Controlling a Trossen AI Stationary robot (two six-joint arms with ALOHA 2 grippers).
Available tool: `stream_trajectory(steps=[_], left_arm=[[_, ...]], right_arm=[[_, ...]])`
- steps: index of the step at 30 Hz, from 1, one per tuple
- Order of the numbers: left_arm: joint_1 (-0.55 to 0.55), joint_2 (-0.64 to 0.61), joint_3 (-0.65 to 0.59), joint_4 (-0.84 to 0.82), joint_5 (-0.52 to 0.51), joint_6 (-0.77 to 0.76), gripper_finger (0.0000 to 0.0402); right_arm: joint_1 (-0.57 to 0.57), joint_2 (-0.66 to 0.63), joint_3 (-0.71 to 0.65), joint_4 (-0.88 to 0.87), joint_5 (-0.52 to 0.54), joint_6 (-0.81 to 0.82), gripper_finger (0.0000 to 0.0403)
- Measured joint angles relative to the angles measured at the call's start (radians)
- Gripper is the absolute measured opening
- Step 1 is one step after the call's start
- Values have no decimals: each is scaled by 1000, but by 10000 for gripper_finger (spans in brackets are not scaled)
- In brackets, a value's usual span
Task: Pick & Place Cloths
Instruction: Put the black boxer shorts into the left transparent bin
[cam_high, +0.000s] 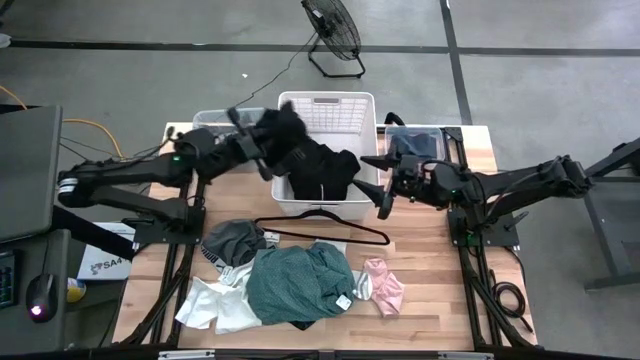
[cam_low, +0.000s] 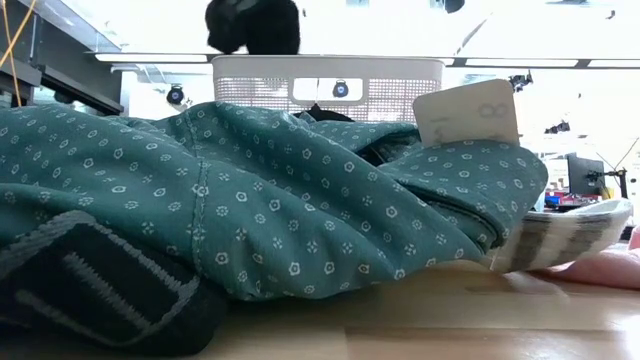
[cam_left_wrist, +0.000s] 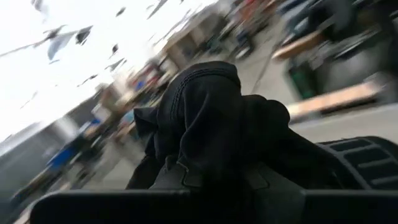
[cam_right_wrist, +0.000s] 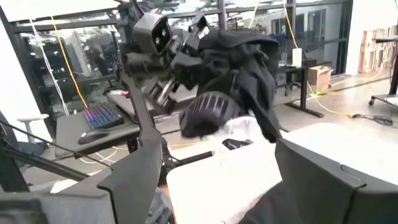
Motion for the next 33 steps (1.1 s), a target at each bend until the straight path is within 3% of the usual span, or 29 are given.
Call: stream_trajectory(steps=[5, 8, 12, 18, 23, 33], left_arm=[[1, -78, 0, -167, -261, -95, 25], [1, -97, 0, -248, -363, -174, 25], [7, -94, -1, -271, -480, -161, 25], [136, -75, -4, -267, -482, -131, 25], [300, -61, -35, -254, -427, -135, 25], [533, 44, -76, -263, -346, -246, 25]], right_arm=[[-1, 0, 0, -4, 1, 21, 307], [-1, 0, 0, -5, 1, 22, 307], [-1, 0, 0, -5, 1, 23, 307], [-1, 0, 0, -11, -5, 29, 307], [-1, 0, 0, -34, -6, 45, 307], [-1, 0, 0, -34, -6, 45, 307]])
